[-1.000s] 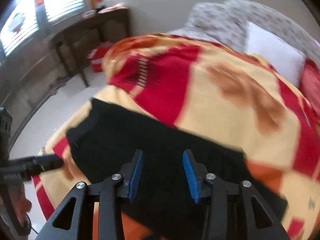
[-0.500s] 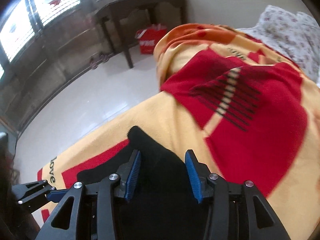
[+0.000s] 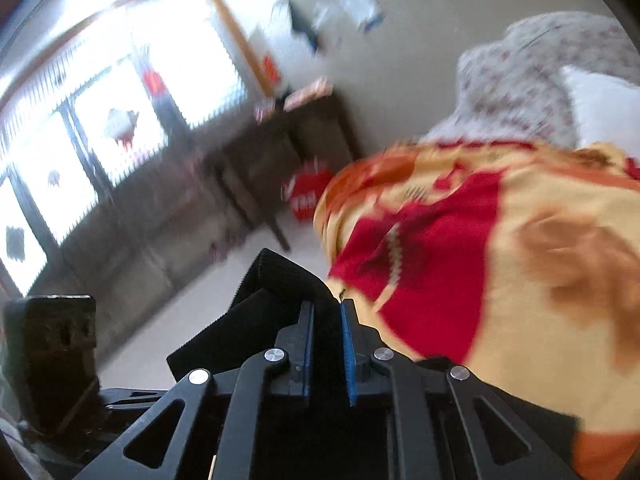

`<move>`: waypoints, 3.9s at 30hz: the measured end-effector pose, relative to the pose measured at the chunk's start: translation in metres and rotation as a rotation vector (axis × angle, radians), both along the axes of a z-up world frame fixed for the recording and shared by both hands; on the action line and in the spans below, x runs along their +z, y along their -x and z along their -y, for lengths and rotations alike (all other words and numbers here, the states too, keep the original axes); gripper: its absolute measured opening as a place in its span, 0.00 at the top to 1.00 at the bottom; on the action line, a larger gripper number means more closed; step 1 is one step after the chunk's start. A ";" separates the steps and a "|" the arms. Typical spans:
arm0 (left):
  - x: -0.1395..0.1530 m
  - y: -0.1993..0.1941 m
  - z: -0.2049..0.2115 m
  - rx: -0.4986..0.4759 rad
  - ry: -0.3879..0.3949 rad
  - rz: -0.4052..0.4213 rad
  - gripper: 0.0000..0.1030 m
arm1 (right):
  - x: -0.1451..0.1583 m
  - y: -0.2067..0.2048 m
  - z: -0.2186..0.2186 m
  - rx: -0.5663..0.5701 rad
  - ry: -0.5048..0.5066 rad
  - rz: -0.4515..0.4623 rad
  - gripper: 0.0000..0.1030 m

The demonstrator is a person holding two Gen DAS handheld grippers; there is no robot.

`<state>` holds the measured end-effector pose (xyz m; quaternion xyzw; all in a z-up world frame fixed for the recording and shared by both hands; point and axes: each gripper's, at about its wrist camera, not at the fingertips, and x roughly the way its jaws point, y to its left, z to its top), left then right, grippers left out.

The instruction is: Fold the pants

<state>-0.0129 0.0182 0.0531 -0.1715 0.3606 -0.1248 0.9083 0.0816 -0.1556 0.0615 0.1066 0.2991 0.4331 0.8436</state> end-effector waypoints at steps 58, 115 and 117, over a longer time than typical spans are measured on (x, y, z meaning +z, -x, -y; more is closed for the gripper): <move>-0.059 -0.055 0.114 -0.136 -0.281 -0.173 0.53 | -0.049 0.075 0.175 -0.578 0.218 -0.157 0.73; -0.101 -0.076 0.088 -0.217 0.045 -0.300 0.20 | -0.115 0.052 0.193 -0.552 0.075 -0.373 0.38; -0.100 -0.074 0.096 -0.242 0.027 -0.298 0.21 | -0.112 0.054 0.191 -0.553 0.082 -0.351 0.44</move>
